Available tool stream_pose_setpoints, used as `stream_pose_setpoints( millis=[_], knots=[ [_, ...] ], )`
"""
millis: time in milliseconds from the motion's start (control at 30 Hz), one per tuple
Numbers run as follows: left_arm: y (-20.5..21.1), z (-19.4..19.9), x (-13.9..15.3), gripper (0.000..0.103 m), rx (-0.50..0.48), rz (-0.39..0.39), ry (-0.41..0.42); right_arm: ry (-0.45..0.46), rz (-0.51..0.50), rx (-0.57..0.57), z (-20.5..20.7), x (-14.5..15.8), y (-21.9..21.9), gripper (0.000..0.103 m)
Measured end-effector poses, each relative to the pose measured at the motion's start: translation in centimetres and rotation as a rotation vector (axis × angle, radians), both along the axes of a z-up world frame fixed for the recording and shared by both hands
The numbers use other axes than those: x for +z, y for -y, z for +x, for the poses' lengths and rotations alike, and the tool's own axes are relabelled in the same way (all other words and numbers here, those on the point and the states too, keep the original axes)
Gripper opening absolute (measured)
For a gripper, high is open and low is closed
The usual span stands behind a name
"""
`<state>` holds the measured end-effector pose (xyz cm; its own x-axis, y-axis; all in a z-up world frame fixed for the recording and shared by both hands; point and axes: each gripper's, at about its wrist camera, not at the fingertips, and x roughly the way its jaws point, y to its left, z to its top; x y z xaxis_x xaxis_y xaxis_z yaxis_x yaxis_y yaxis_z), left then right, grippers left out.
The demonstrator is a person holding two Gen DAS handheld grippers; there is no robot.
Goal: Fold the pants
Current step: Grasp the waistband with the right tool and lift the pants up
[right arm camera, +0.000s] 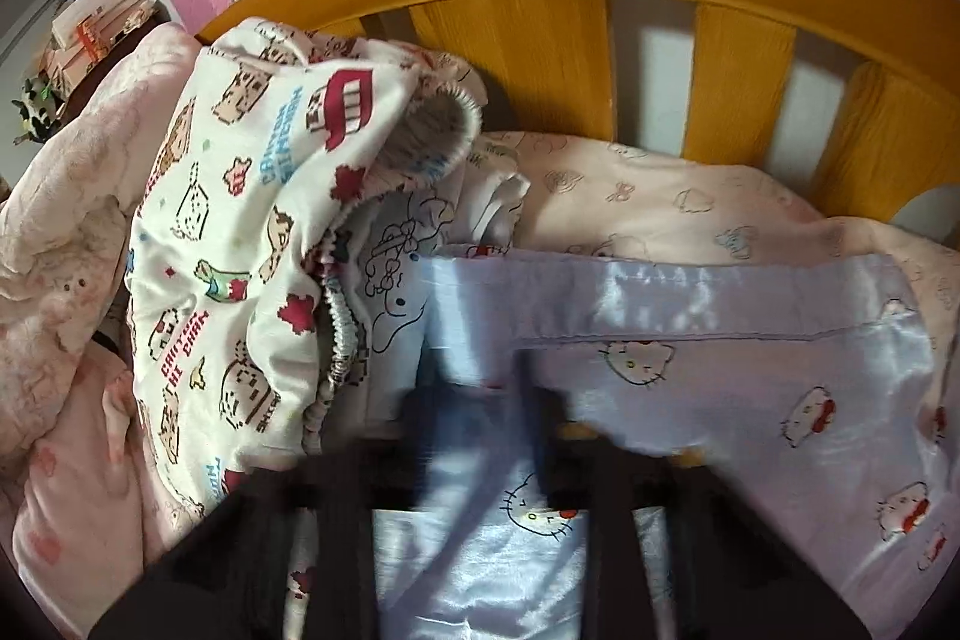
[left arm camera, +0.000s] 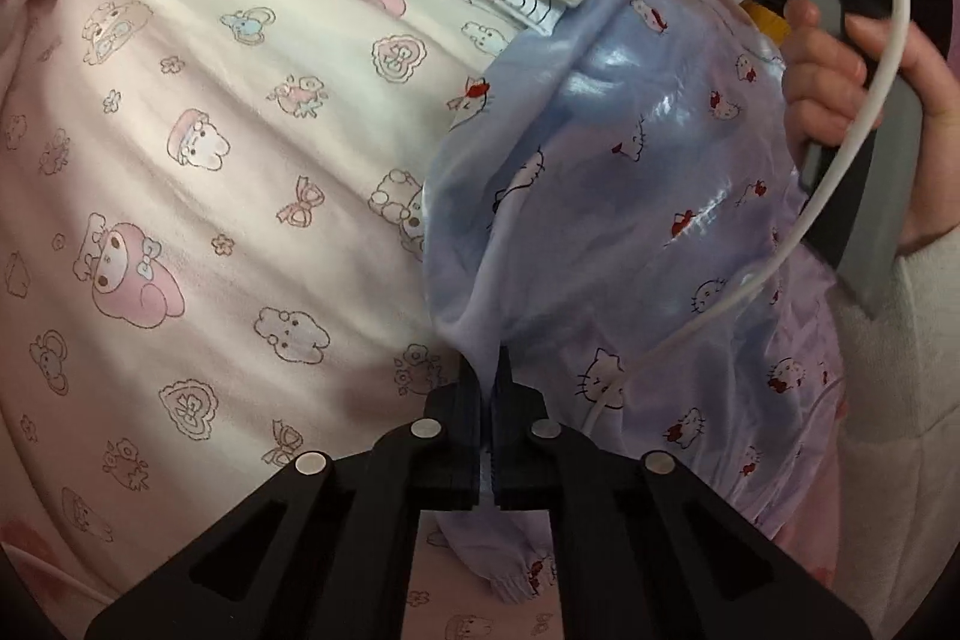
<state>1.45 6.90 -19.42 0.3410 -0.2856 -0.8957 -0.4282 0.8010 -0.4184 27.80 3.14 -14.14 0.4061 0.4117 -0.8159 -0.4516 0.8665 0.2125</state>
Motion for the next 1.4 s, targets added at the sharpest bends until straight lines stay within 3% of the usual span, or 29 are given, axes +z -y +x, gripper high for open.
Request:
stream_pose_setpoints(
  millis=[167, 567, 900, 1167, 1400],
  knots=[
    [0.5, -0.4, 3.3, 0.001, -0.061, 0.051, 0.128, 0.116, -0.019, 0.019, -2.1, 3.2, 0.7, 0.004],
    [6.1, -3.1, 14.3, 0.001, -0.293, 0.210, 0.448, 0.366, -0.035, -0.100, -8.3, 17.8, 10.1, 0.004],
    [11.3, -6.8, 18.6, 0.001, -0.428, 0.176, 0.552, 0.494, -0.026, -0.297, -16.2, 27.2, 20.8, 0.004],
    [17.2, -7.5, 20.3, 0.001, -0.580, 0.125, 0.585, 0.534, -0.047, -0.432, -19.8, 30.3, 28.6, 0.004],
    [22.1, -6.2, 18.0, 0.001, -0.687, 0.100, 0.528, 0.468, -0.121, -0.501, -18.1, 28.6, 35.1, 0.004]
  ],
)
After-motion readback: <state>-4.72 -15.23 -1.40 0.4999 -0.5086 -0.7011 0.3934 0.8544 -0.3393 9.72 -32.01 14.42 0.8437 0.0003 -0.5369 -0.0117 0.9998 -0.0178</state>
